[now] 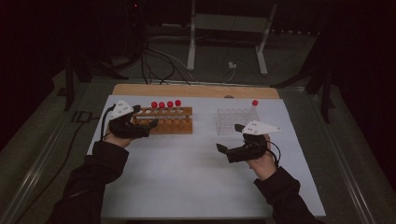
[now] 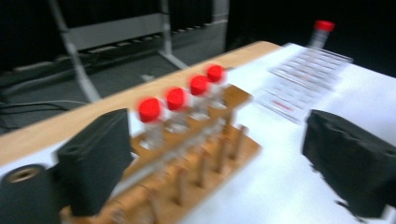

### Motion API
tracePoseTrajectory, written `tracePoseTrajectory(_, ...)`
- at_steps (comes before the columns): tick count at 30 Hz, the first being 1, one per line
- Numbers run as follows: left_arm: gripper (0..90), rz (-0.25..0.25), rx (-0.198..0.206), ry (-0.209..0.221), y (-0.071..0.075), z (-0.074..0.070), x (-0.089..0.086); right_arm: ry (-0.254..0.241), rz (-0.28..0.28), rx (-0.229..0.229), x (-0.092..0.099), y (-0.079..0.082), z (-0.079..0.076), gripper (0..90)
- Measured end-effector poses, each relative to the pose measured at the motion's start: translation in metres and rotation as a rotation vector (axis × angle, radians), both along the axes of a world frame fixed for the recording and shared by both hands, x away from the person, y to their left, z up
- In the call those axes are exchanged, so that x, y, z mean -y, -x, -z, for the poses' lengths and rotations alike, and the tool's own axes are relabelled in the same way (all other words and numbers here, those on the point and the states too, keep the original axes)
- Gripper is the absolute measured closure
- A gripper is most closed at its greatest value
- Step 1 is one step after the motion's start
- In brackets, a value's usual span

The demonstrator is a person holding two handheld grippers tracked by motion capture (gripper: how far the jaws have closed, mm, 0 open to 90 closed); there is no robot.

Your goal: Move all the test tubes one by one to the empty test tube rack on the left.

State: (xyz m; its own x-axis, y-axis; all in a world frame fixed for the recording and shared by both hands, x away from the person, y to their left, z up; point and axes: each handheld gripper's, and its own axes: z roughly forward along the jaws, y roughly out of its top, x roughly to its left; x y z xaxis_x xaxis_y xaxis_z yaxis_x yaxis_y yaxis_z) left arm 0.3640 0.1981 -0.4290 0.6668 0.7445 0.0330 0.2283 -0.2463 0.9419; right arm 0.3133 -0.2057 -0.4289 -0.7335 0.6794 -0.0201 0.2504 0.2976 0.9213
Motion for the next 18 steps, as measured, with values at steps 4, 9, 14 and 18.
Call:
tracePoseTrajectory(4,2.4,0.102,-0.009,0.017,0.022,0.007,-0.001,-0.026,0.022,0.044,0.010,-0.004,-0.007,0.0)
tracePoseTrajectory(9,1.9,0.172,0.012,0.054,0.049,0.016,-0.002,-0.024,0.069,0.061,0.024,-0.013,-0.017,0.0)
tracePoseTrajectory(14,1.9,0.205,0.021,0.062,0.069,0.027,-0.003,-0.029,0.126,0.075,0.041,-0.026,-0.020,0.0)
tracePoseTrajectory(18,1.9,0.212,0.028,0.070,0.078,0.033,-0.002,-0.033,0.198,0.081,0.056,-0.042,-0.020,0.1)
